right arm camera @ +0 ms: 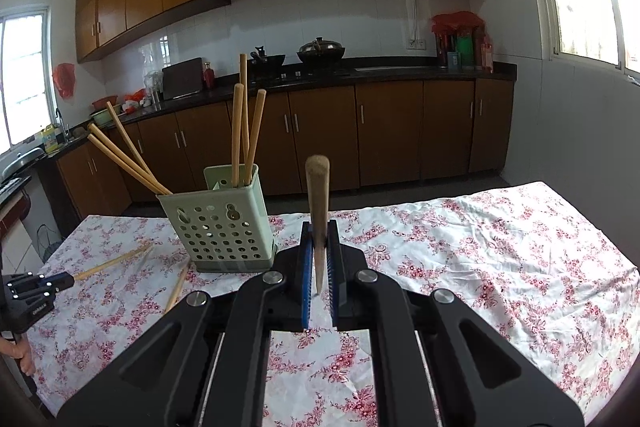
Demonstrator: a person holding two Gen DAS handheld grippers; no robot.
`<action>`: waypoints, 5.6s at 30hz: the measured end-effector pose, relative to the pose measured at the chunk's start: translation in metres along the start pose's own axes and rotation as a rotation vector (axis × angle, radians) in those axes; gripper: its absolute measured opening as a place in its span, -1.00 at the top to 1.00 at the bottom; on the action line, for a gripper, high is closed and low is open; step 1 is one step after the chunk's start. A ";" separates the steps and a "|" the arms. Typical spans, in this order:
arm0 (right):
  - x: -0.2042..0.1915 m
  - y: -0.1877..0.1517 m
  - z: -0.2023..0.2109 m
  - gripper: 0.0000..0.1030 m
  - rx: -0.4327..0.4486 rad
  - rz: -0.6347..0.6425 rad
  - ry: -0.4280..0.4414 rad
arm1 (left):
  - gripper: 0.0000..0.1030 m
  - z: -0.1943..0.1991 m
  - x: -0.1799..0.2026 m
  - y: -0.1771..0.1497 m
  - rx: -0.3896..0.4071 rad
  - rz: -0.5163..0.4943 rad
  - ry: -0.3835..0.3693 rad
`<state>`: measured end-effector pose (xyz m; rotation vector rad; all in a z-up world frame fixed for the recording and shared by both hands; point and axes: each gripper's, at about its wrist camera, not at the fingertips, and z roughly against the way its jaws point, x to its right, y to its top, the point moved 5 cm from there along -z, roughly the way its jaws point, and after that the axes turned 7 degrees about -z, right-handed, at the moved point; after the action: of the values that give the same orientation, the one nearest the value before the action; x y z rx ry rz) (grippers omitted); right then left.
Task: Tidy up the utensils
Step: 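Lift the left gripper's chopstick into the green holder while the right gripper inserts its chopstick, then open the left gripper over the holder while the right gripper opens to release its chopstick, then lower the right gripper onto a chopstick and close while the left gripper approaches another, then close the left gripper on the last chopstick while the right gripper holds its chopstick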
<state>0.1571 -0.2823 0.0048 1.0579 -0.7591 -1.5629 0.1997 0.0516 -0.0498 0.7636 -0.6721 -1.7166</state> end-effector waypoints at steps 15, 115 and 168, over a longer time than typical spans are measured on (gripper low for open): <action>-0.021 0.029 0.014 0.85 0.055 -0.019 0.087 | 0.84 0.064 0.026 0.079 0.195 0.039 -0.149; 0.000 -0.120 -0.105 0.83 -0.462 0.033 -0.045 | 0.22 -0.104 0.045 -0.030 -0.212 0.101 -0.015; -0.001 -0.120 -0.103 0.82 -0.457 0.039 -0.049 | 0.15 -0.106 0.050 -0.030 -0.210 0.117 -0.019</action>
<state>0.2021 -0.2467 -0.1424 0.6670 -0.4198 -1.6315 0.2536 0.0045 -0.1477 0.5514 -0.5287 -1.6578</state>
